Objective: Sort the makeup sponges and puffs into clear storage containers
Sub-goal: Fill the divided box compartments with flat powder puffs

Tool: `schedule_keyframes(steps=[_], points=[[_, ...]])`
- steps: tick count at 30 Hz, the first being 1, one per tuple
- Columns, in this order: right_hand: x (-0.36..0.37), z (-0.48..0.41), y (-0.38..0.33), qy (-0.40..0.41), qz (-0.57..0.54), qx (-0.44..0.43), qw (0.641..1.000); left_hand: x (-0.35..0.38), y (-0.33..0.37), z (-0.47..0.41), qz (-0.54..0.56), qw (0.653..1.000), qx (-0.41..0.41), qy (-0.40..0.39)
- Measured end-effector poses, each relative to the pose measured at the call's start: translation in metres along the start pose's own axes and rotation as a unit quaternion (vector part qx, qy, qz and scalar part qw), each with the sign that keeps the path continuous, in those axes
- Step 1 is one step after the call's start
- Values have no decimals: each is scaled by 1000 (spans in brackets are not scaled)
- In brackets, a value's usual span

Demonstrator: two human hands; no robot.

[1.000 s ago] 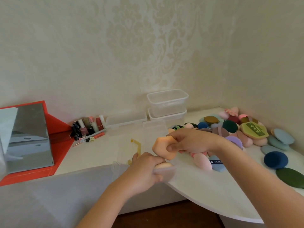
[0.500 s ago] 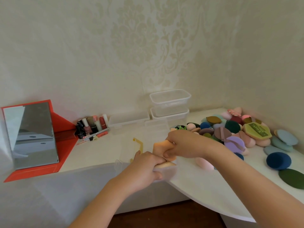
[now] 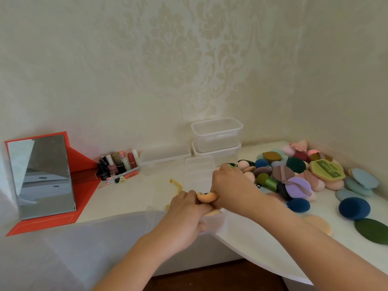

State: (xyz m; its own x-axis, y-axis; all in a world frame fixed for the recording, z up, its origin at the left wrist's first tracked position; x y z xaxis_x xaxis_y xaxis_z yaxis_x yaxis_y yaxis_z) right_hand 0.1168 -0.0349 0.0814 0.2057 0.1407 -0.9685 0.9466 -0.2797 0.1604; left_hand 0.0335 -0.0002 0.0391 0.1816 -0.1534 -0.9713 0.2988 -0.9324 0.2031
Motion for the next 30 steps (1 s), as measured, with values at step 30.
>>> schedule_keyframes(steps=[30], points=[[48,-15,-18,-187,-153,-127,962,-1,-14,15,268,960,21,-75]])
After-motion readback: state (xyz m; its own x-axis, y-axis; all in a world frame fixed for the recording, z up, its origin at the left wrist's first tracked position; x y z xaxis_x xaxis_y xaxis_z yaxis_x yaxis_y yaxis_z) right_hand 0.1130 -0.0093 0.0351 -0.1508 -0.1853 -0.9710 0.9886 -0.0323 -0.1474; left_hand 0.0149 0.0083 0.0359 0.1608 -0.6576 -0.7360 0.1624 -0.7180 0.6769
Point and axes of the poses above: each hand's wrist, its own z-axis away from the middle knuckle, its own x-axis out of the palm, y = z × x, the point moved 7 cm from there along -z, towards the middle knuckle, and after that the axes turned 4 degrees about z, right-handed, at the moved point
